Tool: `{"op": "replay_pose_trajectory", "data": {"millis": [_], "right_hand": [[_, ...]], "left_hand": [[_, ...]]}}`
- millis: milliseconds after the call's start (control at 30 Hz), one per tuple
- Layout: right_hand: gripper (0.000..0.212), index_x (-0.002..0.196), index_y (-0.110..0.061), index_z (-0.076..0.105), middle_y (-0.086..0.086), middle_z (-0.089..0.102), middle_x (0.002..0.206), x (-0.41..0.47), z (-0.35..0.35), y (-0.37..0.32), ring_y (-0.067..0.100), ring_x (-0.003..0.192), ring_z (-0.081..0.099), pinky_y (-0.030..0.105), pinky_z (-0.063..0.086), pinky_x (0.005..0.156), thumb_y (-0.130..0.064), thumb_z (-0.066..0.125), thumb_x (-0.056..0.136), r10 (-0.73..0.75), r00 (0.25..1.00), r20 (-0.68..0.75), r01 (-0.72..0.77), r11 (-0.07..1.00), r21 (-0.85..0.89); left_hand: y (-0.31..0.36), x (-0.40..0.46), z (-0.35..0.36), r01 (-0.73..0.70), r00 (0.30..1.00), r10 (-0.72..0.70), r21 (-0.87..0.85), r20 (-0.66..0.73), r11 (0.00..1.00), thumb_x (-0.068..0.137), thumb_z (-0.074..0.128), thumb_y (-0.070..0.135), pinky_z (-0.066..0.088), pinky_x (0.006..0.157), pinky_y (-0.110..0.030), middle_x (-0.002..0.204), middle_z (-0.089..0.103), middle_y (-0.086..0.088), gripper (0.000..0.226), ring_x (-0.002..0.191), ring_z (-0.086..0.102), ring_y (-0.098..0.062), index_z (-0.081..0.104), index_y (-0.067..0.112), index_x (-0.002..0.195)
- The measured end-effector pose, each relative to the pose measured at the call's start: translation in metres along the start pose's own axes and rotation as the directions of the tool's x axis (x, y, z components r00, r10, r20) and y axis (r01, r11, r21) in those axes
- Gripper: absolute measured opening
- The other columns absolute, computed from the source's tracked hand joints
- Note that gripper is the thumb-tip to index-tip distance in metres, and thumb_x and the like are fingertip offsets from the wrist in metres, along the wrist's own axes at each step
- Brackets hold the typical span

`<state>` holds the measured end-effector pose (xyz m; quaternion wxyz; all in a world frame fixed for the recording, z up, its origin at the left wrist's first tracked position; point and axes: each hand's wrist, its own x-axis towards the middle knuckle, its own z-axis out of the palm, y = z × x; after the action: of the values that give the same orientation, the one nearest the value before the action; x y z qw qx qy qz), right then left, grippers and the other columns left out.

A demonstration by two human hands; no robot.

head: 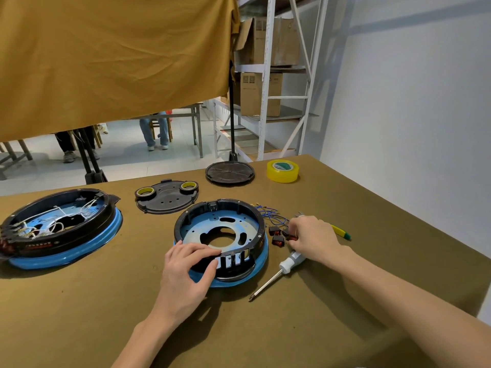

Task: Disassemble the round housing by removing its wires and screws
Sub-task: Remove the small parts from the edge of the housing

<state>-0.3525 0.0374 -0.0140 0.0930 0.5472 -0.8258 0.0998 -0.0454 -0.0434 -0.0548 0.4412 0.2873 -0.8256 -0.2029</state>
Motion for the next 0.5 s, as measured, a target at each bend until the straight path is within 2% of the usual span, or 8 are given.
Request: {"op": "replay_pose_trajectory", "data": {"millis": [200, 267, 333, 400, 500], "right_hand": [[0.019, 0.085, -0.029, 0.063, -0.006, 0.068, 0.094, 0.008, -0.002, -0.004, 0.016, 0.083, 0.061, 0.026, 0.043, 0.055, -0.025, 0.080, 0.079, 0.157, 0.980, 0.124, -0.172, 0.978, 0.121], [0.024, 0.090, -0.027, 0.063, -0.006, 0.067, 0.099, 0.010, -0.003, -0.004, 0.015, 0.085, 0.061, 0.025, 0.046, 0.058, -0.024, 0.083, 0.078, 0.163, 0.970, 0.182, -0.197, 0.962, 0.189], [0.036, 0.103, -0.026, 0.063, -0.007, 0.061, 0.103, 0.009, -0.006, -0.006, 0.014, 0.090, 0.061, 0.026, 0.051, 0.066, -0.027, 0.086, 0.076, 0.146, 0.959, 0.243, -0.210, 0.942, 0.262], [0.040, 0.113, -0.024, 0.062, -0.005, 0.060, 0.108, 0.010, -0.009, -0.008, 0.014, 0.095, 0.060, 0.029, 0.053, 0.074, -0.030, 0.082, 0.079, 0.131, 0.972, 0.197, -0.193, 0.920, 0.342], [0.032, 0.120, -0.021, 0.061, 0.003, 0.061, 0.118, 0.015, -0.016, -0.020, 0.015, 0.101, 0.058, 0.029, 0.049, 0.083, -0.036, 0.069, 0.092, 0.076, 0.997, 0.018, -0.075, 0.858, 0.508]], "left_hand": [[0.002, 0.001, 0.000, 0.010, 1.000, -0.010, 0.021, 0.008, 1.000, 0.090, 0.060, 0.049, 0.025, 0.123, -0.041, 0.112, 0.069, 0.019, 0.029, 0.120, 0.056, 0.003, 0.073, 0.038, 0.112], [0.004, 0.001, -0.001, 0.011, 1.000, -0.011, 0.027, 0.006, 1.000, 0.089, 0.066, 0.042, 0.025, 0.122, -0.041, 0.112, 0.069, 0.018, 0.024, 0.120, 0.055, 0.003, 0.073, 0.038, 0.112], [0.005, 0.000, 0.000, 0.010, 1.000, -0.010, 0.031, 0.003, 0.999, 0.088, 0.068, 0.035, 0.027, 0.122, -0.043, 0.111, 0.070, 0.017, 0.025, 0.119, 0.056, 0.002, 0.073, 0.037, 0.112], [0.007, 0.001, 0.000, 0.013, 1.000, -0.013, 0.034, 0.003, 0.999, 0.087, 0.069, 0.034, 0.028, 0.122, -0.045, 0.110, 0.070, 0.015, 0.026, 0.118, 0.056, 0.001, 0.074, 0.034, 0.112], [0.009, 0.001, -0.001, 0.020, 1.000, -0.021, 0.033, 0.011, 0.999, 0.087, 0.068, 0.036, 0.029, 0.123, -0.050, 0.109, 0.071, 0.013, 0.025, 0.117, 0.058, -0.001, 0.076, 0.031, 0.110]]}}
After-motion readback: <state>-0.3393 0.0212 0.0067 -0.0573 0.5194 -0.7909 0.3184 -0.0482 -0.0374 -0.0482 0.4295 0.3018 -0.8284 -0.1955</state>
